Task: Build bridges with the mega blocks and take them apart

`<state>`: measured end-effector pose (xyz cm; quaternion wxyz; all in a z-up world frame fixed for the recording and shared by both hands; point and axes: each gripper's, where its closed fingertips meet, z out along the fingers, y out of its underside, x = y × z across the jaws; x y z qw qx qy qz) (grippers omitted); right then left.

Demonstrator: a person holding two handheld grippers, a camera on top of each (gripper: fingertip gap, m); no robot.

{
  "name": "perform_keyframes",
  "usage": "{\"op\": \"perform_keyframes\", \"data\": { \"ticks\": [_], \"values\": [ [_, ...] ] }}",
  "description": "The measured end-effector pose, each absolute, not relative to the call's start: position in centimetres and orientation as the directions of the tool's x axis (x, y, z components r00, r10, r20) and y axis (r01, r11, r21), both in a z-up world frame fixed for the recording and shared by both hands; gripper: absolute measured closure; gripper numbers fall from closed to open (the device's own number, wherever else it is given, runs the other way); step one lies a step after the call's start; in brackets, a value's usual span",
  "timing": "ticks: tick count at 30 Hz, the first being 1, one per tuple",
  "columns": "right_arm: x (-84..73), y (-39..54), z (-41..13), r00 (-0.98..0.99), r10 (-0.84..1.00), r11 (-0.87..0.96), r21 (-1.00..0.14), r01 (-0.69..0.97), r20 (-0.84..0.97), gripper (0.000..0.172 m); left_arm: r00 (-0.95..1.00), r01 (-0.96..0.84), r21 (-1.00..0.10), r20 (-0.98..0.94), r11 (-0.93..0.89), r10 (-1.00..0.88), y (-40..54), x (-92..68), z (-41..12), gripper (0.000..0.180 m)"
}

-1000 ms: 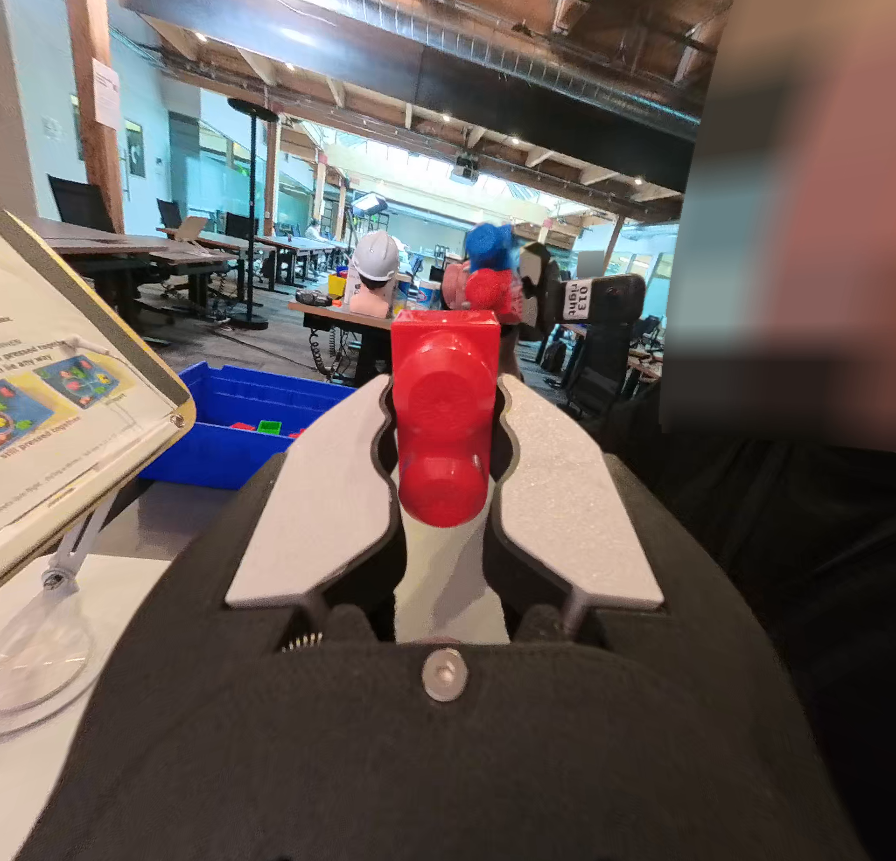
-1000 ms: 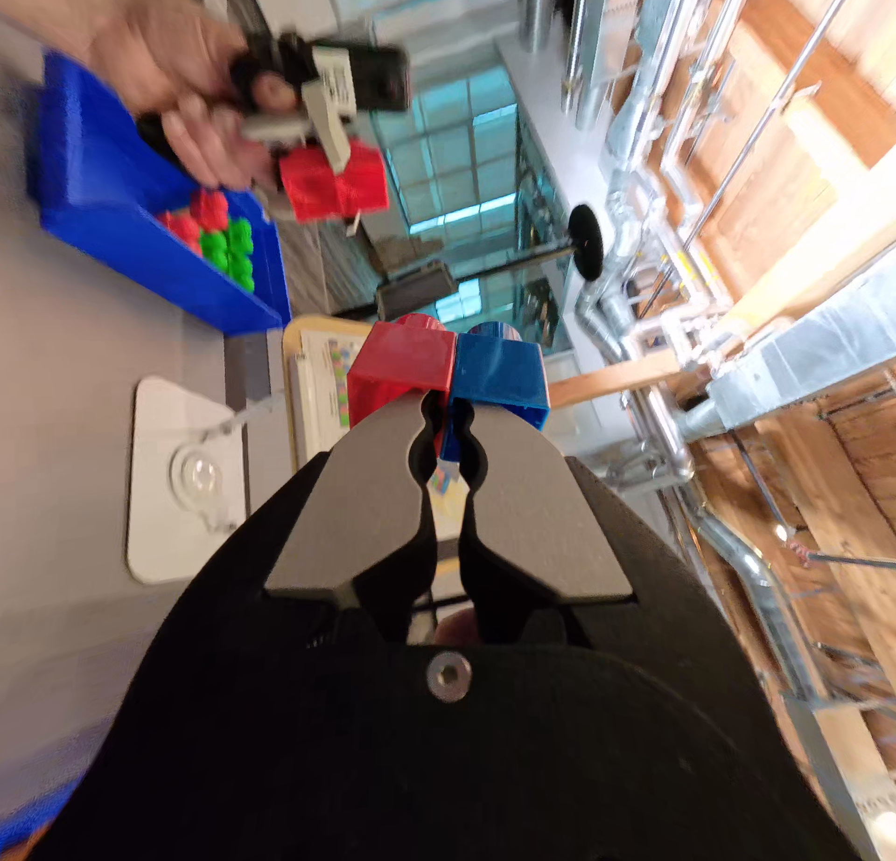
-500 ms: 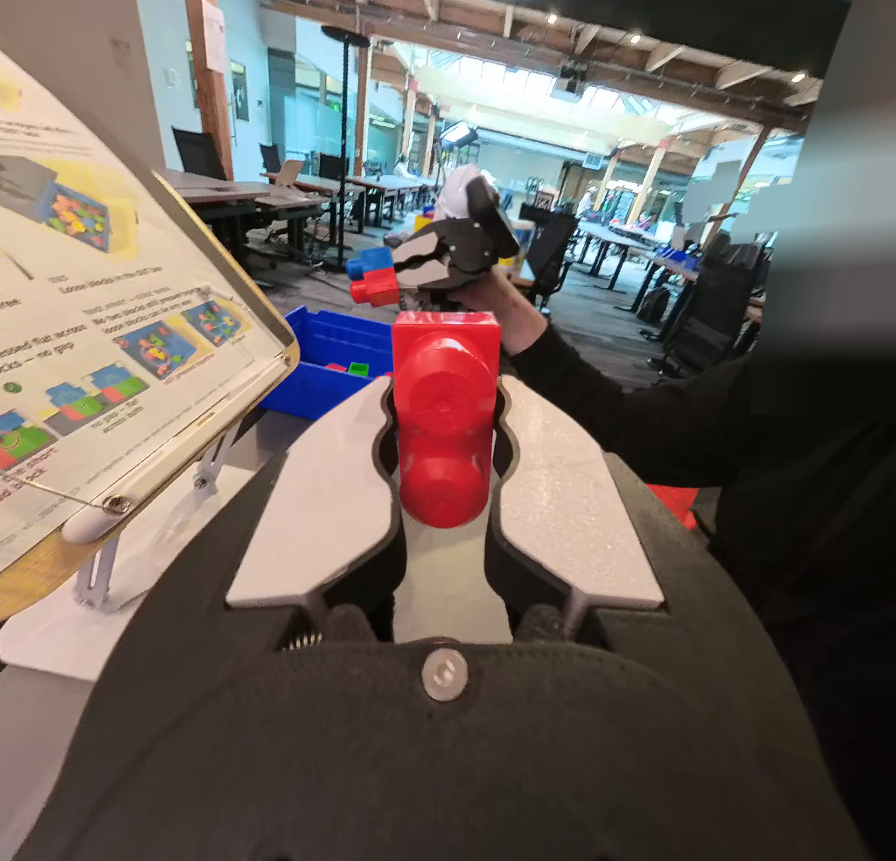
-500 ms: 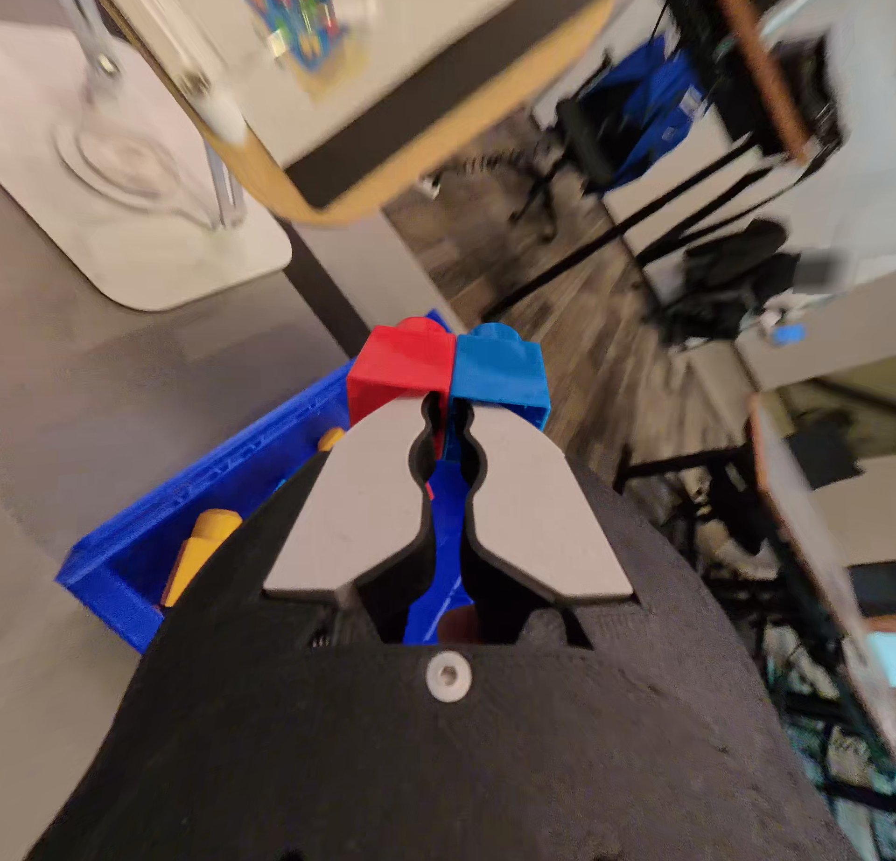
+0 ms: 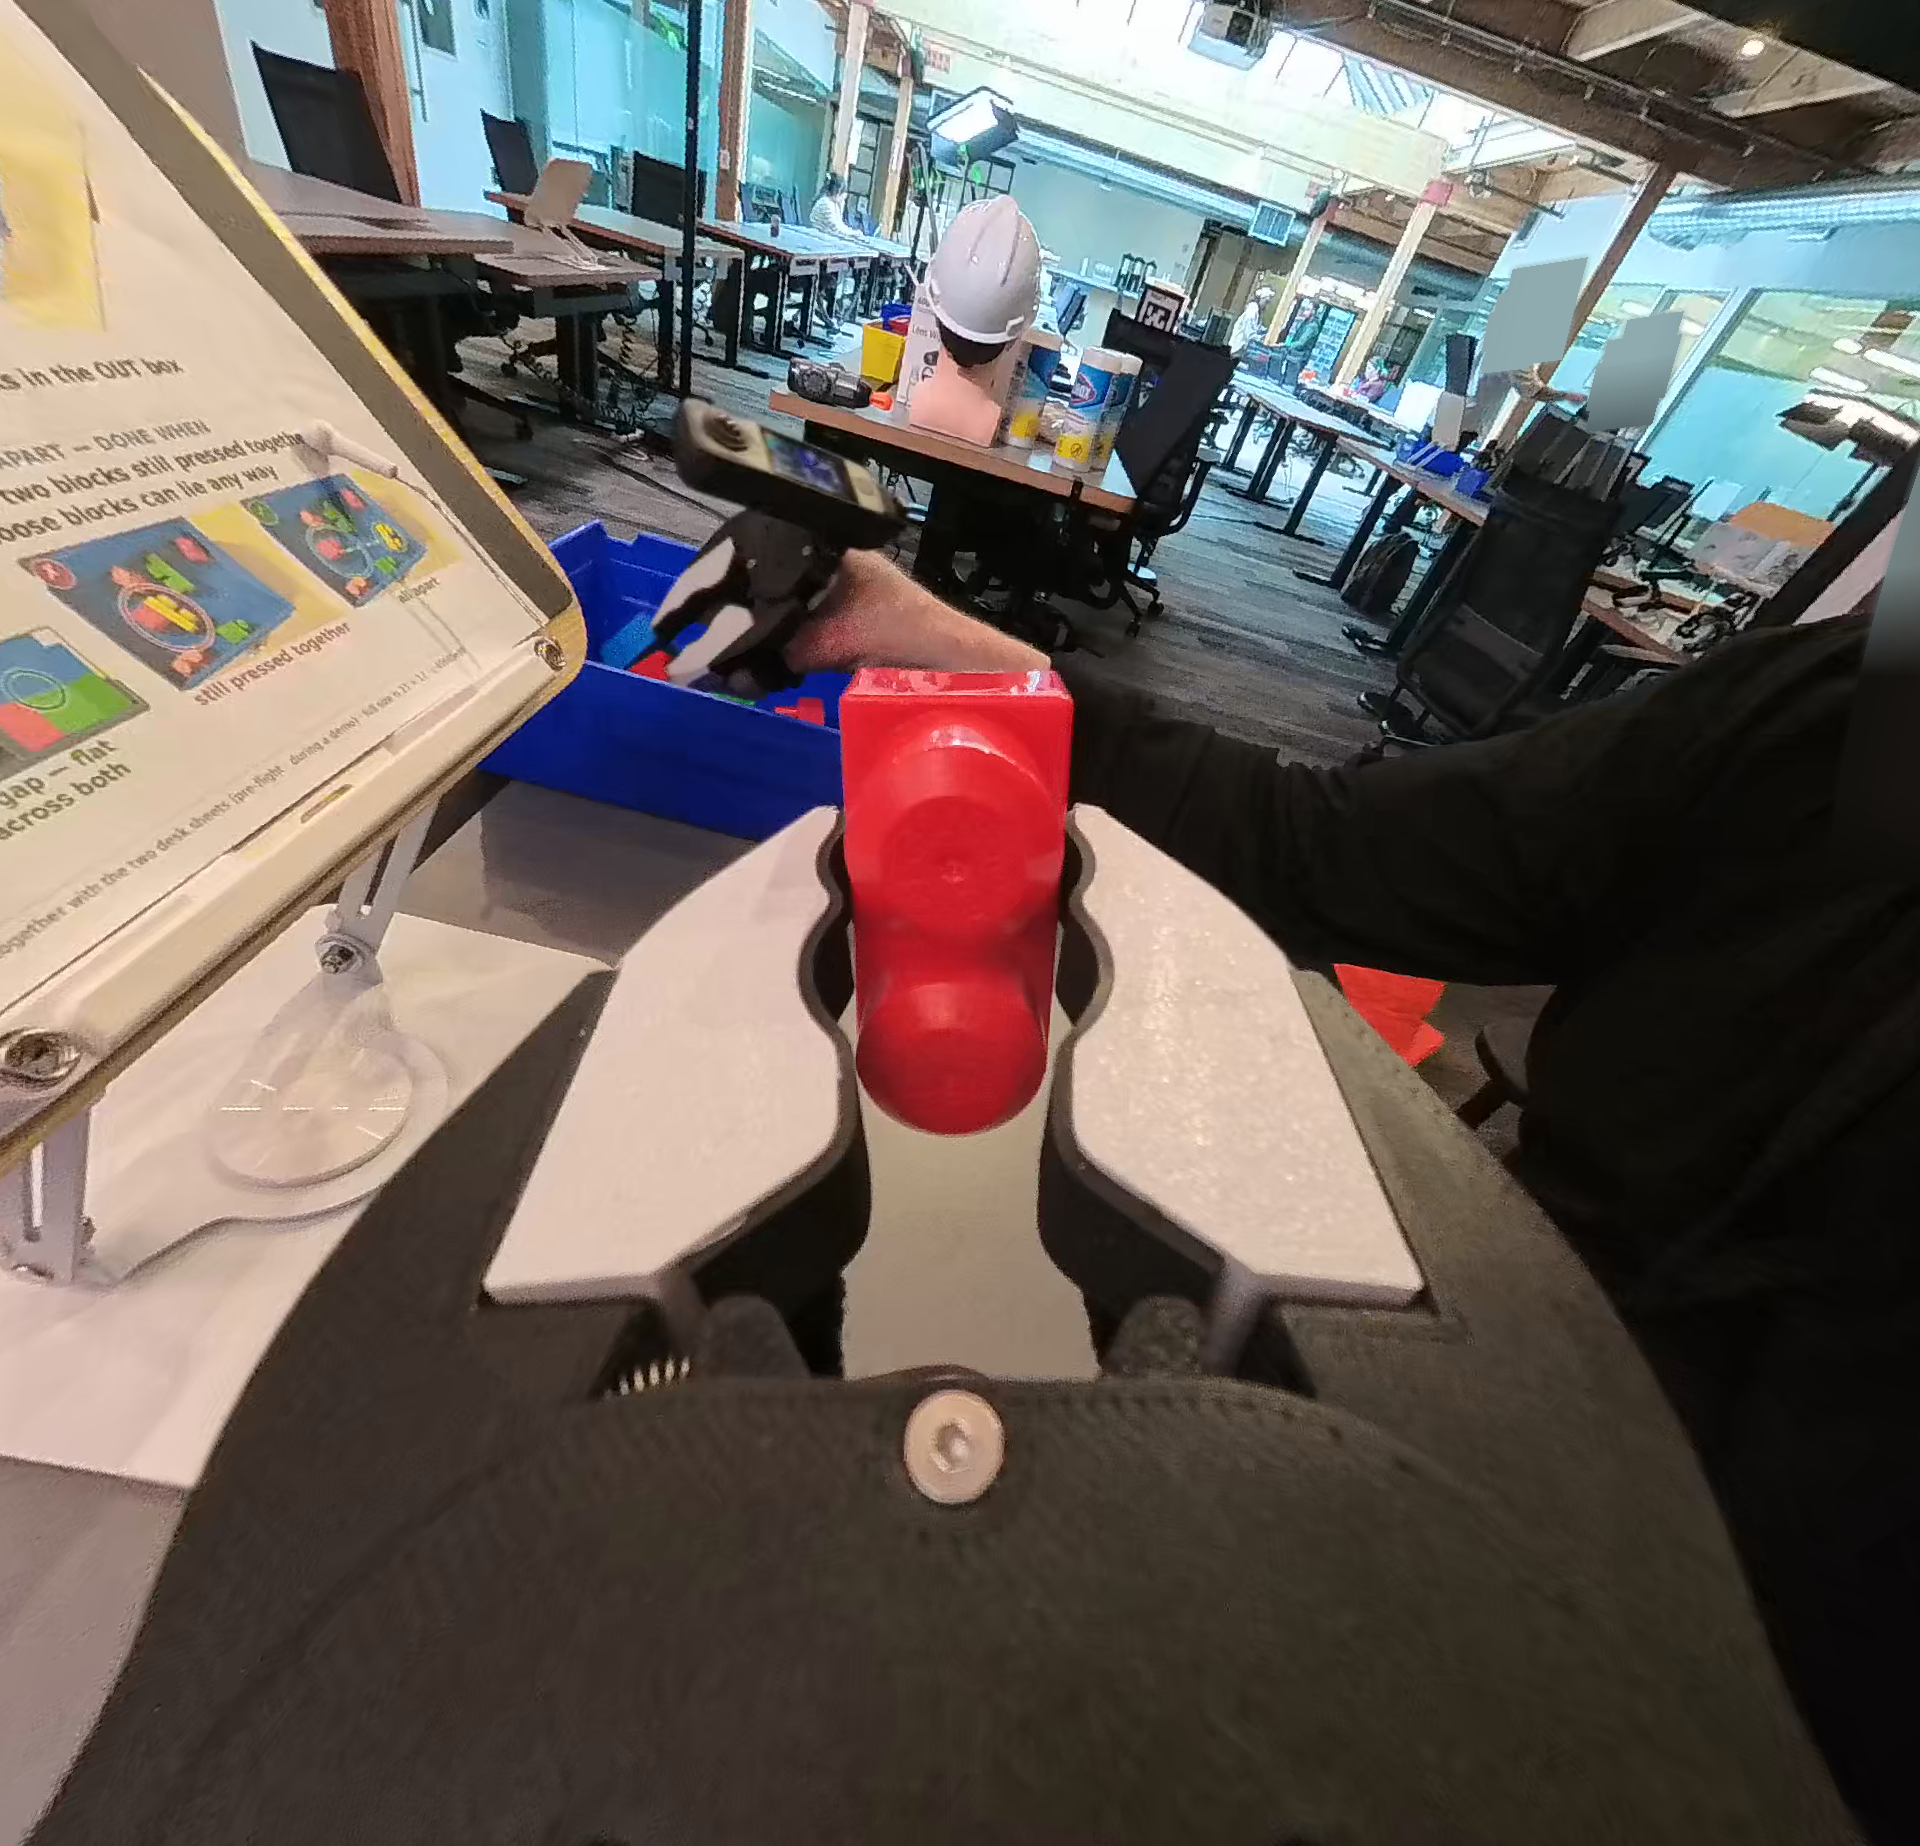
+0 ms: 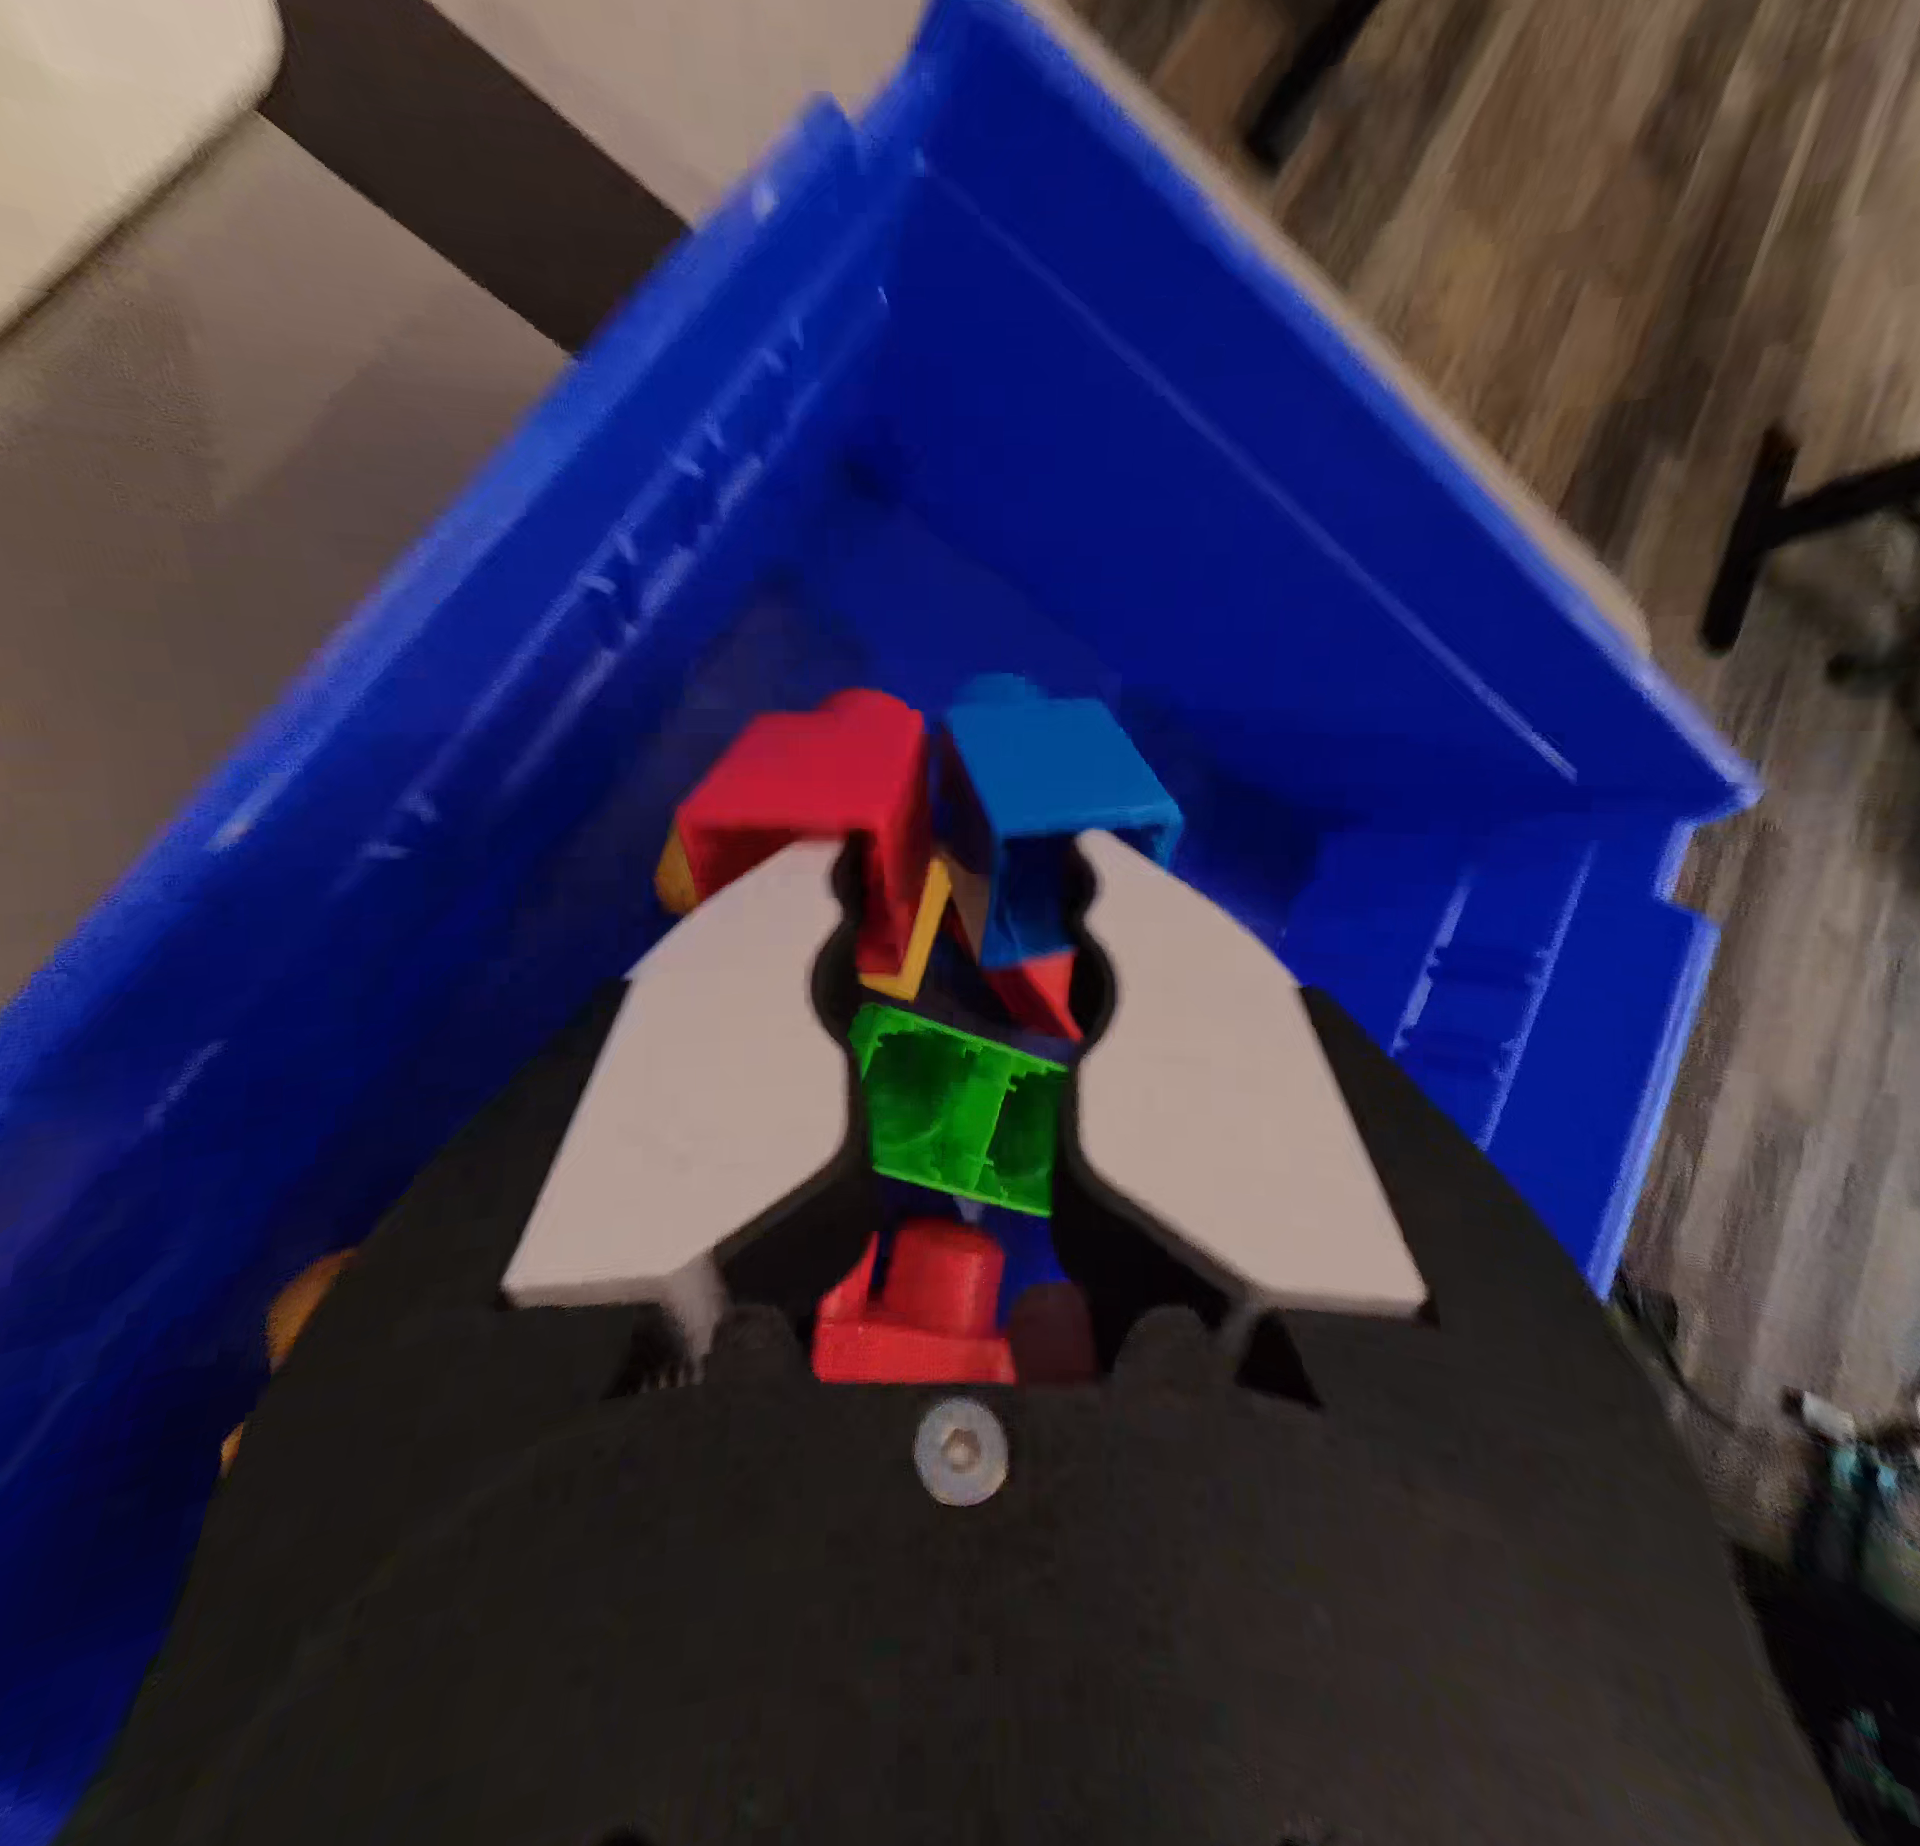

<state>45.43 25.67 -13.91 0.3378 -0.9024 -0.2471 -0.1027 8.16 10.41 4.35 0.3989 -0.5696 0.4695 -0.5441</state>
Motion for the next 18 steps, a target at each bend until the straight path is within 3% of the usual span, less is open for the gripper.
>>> {"op": "perform_keyframes", "data": {
  "ticks": [2, 10, 14, 18],
  "values": [
    [45.6, 25.5, -14.1, 0.87, 0.378, -0.675, -0.549, 0.493, 0.316, 0.12, -0.046, -0.096, -0.963, 0.259, -0.253, -0.965, 10.4, 8.4, 4.2, 0.144],
    [44.0, 23.0, -2.8, 0.868, 0.319, -0.466, -0.734, 0.493, 0.38, 0.119, -0.044, -0.082, -0.965, 0.253, -0.249, -0.966, 10.4, 8.7, 4.3, 0.144],
    [36.0, 19.2, 3.2, 0.78, 0.497, -0.218, -0.816, 0.536, 0.38, 0.123, -0.022, -0.115, -0.97, 0.219, -0.215, -0.975, 10.2, 8.9, 4.1, 0.144],
    [24.9, 13.3, 6.4, 0.562, 0.744, 0.031, -0.86, 0.51, 0.36, 0.121, 0.016, -0.202, -0.97, 0.137, -0.137, -0.99, 9.7, 9.6, 3.3, 0.144]
  ]
}}
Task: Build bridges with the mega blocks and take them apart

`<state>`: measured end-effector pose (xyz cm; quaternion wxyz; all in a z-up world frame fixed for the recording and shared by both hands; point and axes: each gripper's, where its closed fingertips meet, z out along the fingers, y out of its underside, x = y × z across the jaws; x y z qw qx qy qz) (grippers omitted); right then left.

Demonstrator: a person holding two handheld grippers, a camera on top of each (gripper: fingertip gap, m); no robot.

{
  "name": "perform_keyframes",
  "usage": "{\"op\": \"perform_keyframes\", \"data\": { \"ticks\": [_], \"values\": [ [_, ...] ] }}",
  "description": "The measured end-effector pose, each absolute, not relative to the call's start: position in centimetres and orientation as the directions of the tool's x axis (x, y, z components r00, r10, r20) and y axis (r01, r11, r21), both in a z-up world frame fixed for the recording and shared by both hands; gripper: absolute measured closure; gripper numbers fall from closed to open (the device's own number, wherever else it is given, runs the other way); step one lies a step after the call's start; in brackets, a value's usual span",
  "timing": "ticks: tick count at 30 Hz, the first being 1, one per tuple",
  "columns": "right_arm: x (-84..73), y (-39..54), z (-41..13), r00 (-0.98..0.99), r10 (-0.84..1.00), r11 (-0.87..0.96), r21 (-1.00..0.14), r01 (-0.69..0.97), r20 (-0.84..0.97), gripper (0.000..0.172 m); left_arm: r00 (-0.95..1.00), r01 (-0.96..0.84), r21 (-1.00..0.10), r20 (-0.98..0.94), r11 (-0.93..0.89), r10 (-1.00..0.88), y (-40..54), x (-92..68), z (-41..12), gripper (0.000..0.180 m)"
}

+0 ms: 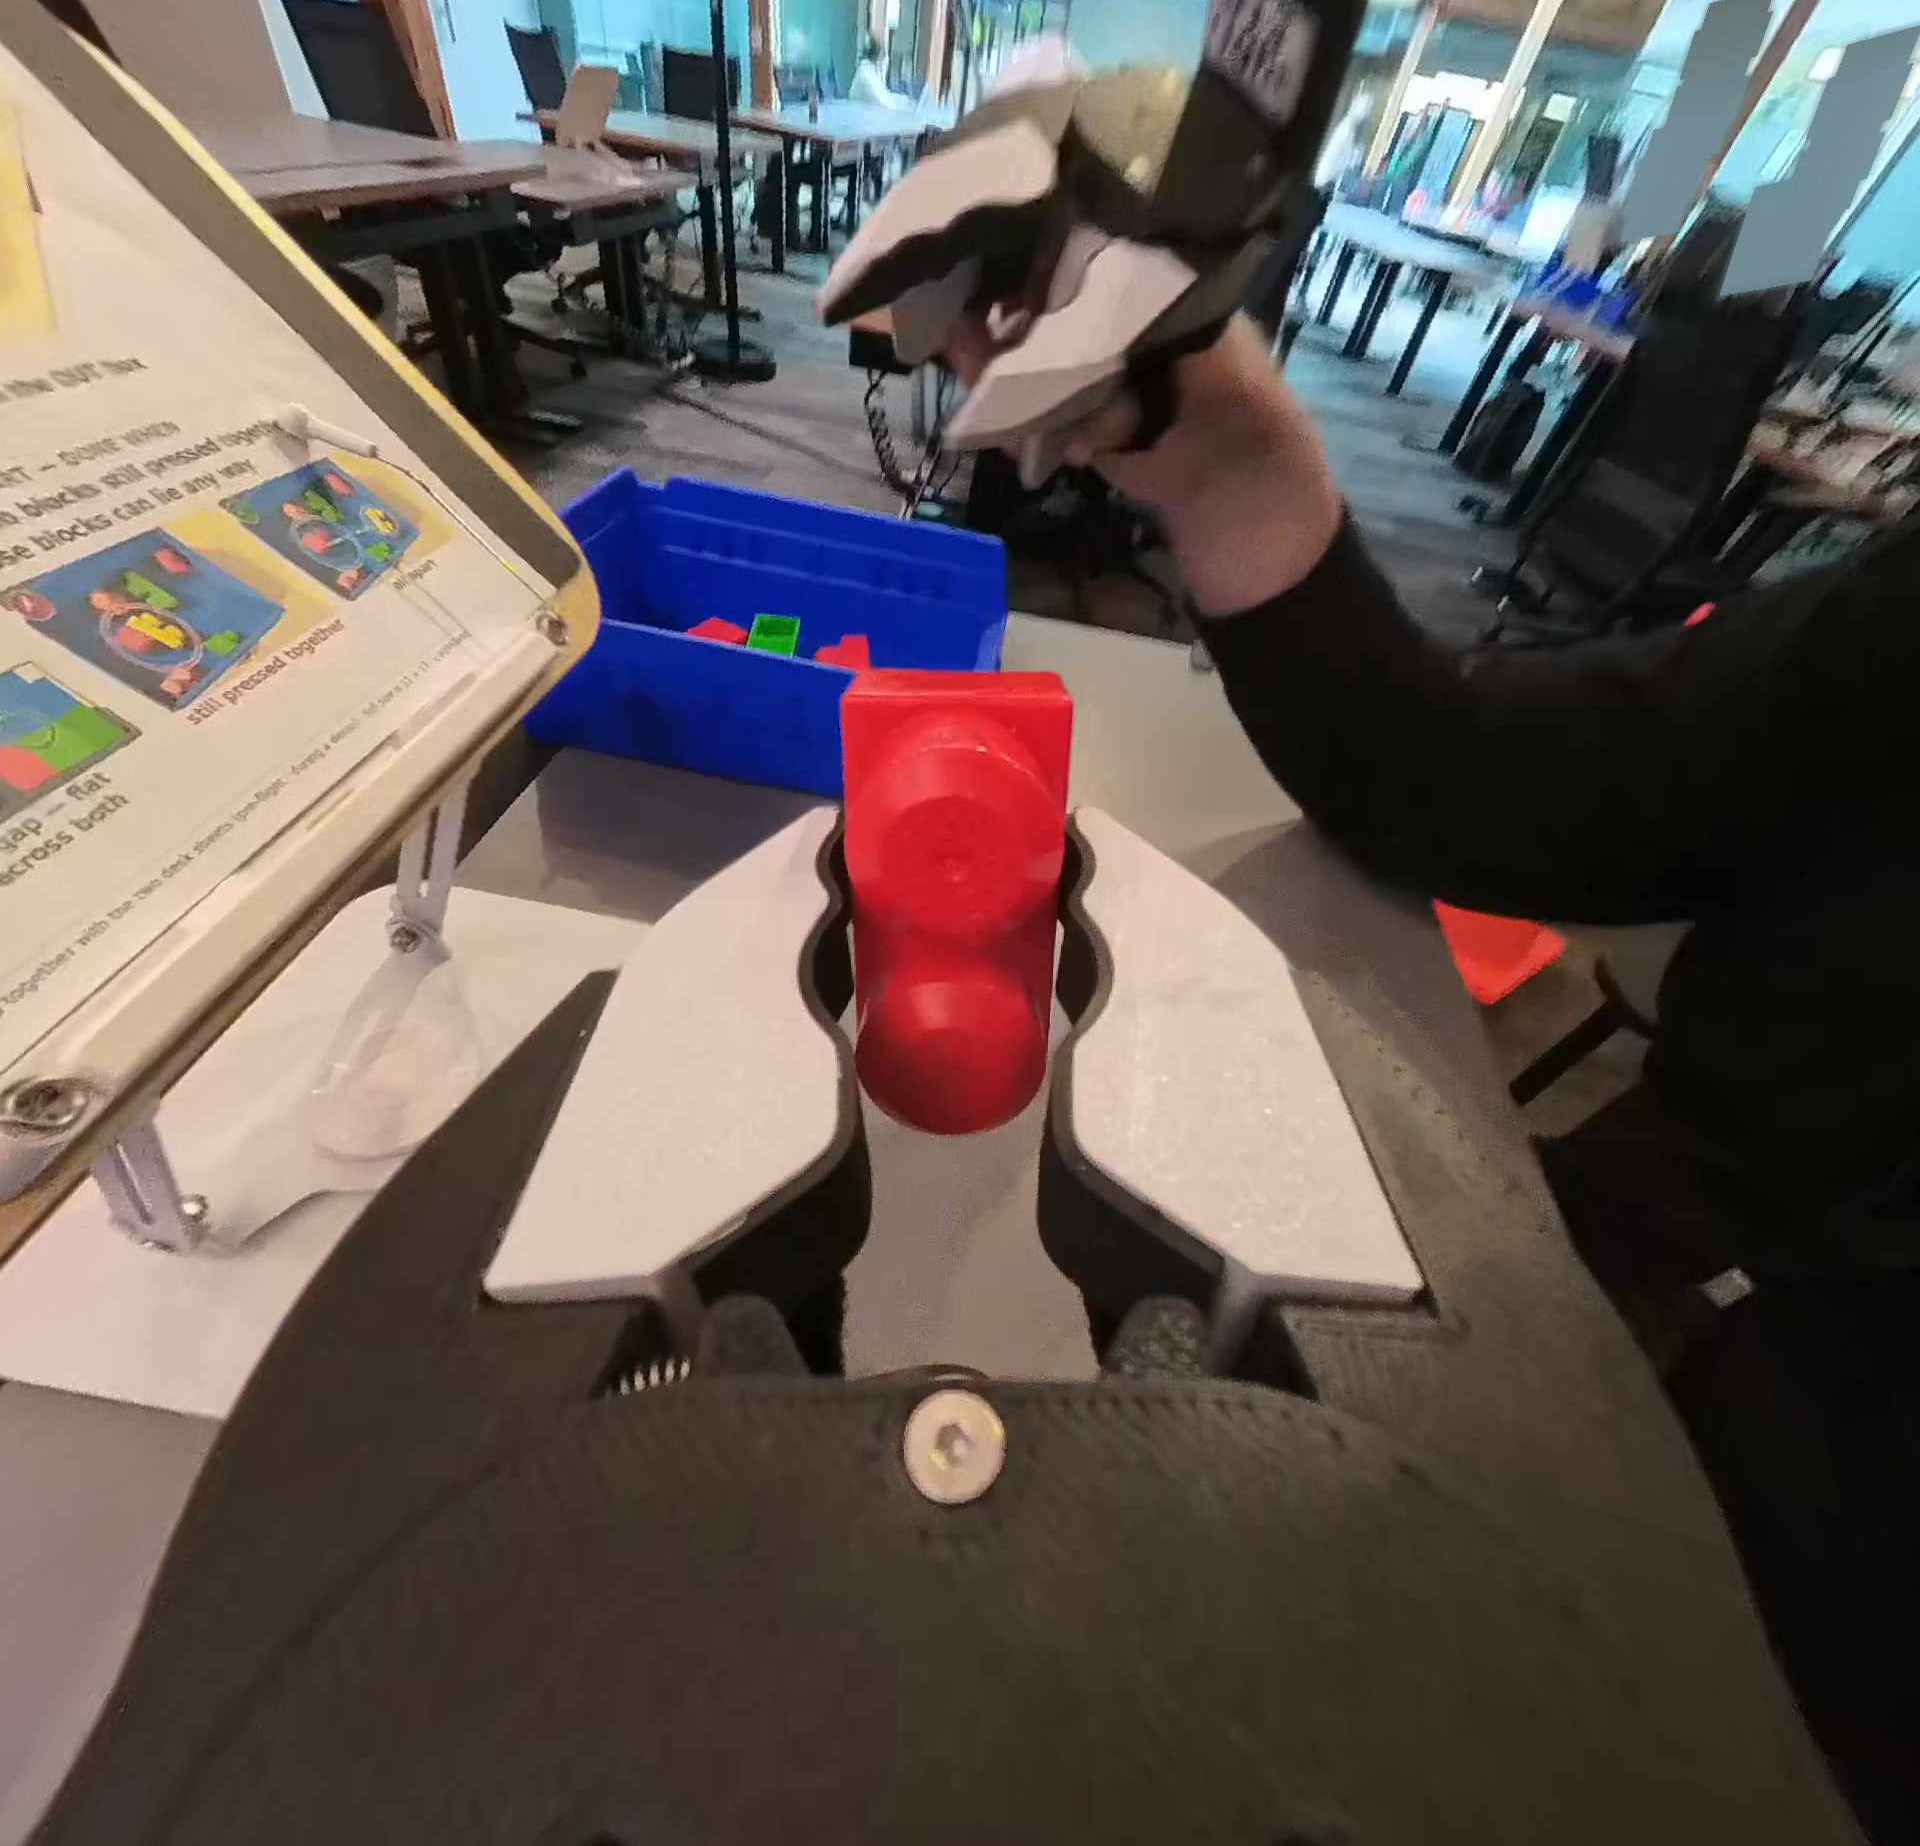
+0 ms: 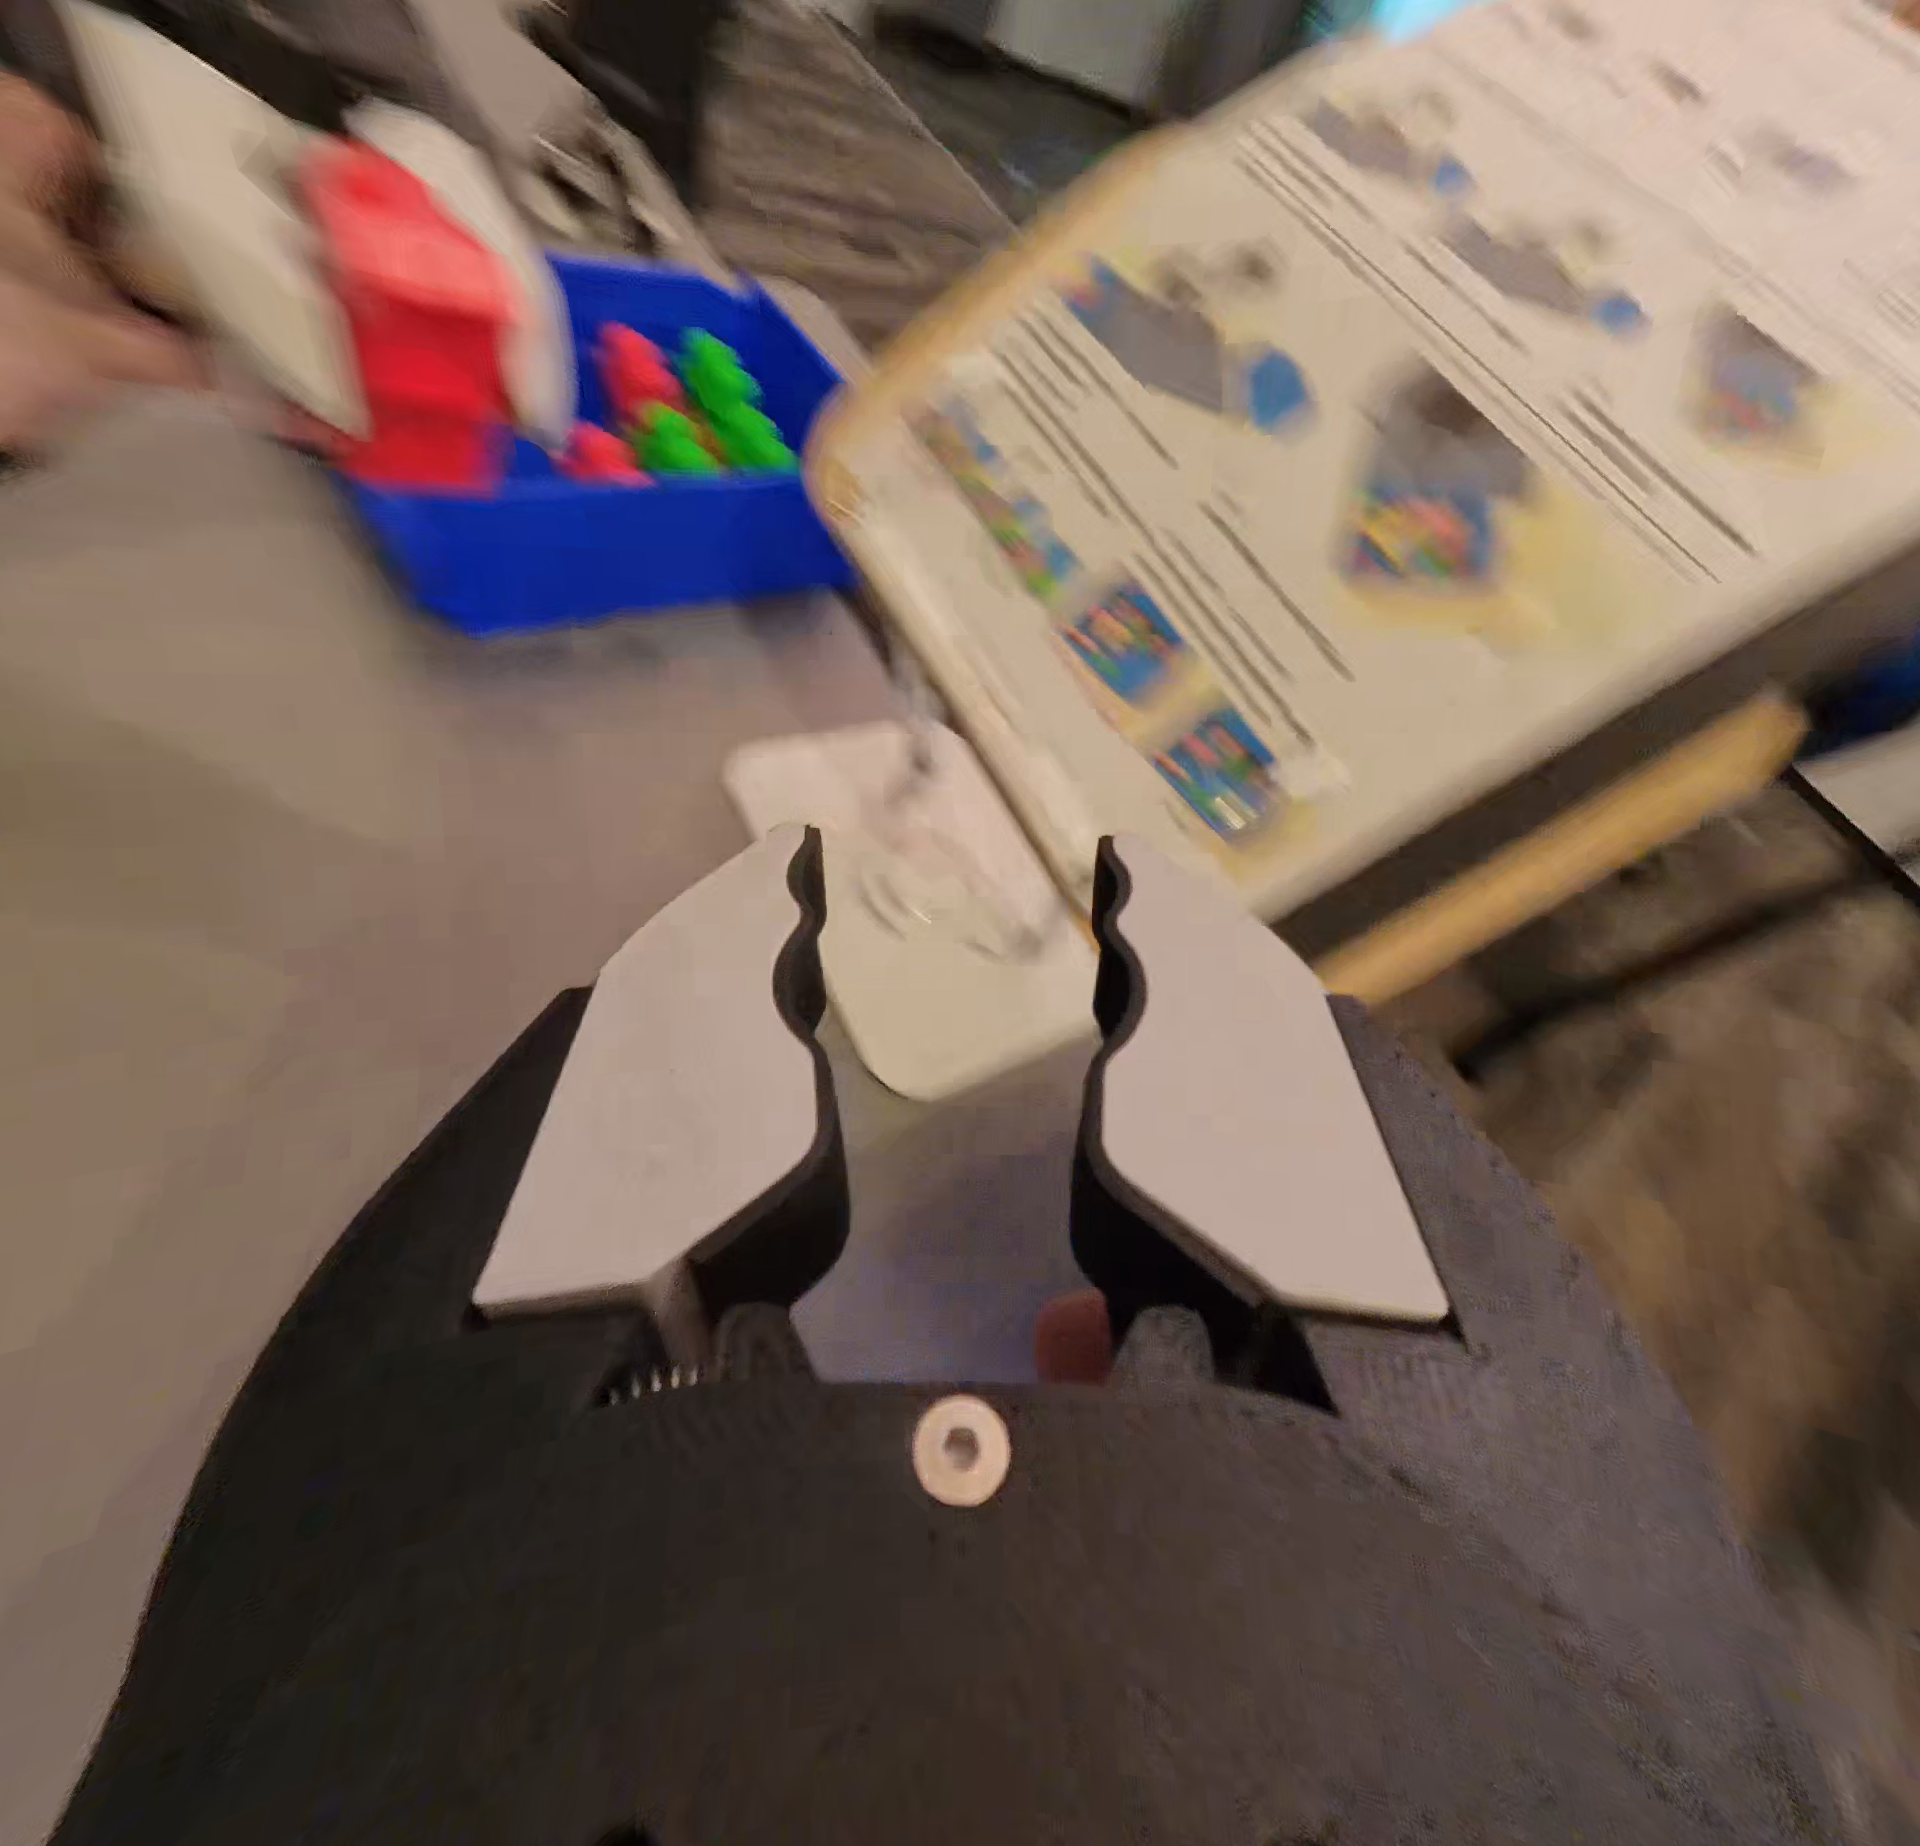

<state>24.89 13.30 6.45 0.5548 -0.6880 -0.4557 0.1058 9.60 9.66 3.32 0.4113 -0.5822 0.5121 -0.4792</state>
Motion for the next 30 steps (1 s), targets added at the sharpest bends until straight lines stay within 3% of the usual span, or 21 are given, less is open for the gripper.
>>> {"op": "perform_keyframes", "data": {
  "ticks": [6, 13, 18, 22, 24, 28, 30],
  "values": [
    [13.7, 7.3, 6.5, 0.271, 0.929, 0.13, -0.91, 0.395, 0.25, 0.121, 0.011, -0.334, -0.943, 0.003, -0.006, -1.0, 7.7, 11.3, 2.1, 0.144],
    [9.7, 6.4, 4.9, 0.124, 0.986, 0.064, -0.949, 0.309, 0.107, 0.134, -0.029, -0.359, -0.931, -0.055, 0.061, -0.998, 6.1, 12.1, 2.2, 0.144],
    [9.2, 6.1, 5.1, 0.1, 0.987, 0.096, -0.959, 0.267, 0.126, 0.136, -0.047, -0.359, -0.932, -0.046, 0.06, -0.998, 5.9, 12.3, 1.9, 0.144],
    [9.9, 6.2, 6.4, 0.134, 0.981, 0.11, -0.968, 0.227, 0.143, 0.136, -0.041, -0.296, -0.953, -0.061, 0.071, -0.997, 6.0, 12.3, 3.2, 0.138],
    [11.4, 6.9, 8.0, 0.202, 0.963, 0.137, -0.971, 0.196, 0.176, 0.136, 0.026, -0.322, -0.944, -0.084, 0.071, -0.996, 6.9, 11.8, 3.4, 0.106],
    [18.0, 9.7, 10.7, 0.423, 0.863, 0.185, -0.952, 0.244, 0.276, 0.136, 0.085, -0.301, -0.949, -0.125, 0.094, -0.988, 8.3, 9.3, 4.8, 0.118],
    [23.5, 12.7, 10.7, 0.591, 0.725, 0.15, -0.919, 0.366, 0.354, 0.136, 0.125, -0.296, -0.95, -0.143, 0.1, -0.982, 9.5, 7.5, 5.3, 0.14]
  ]
}}
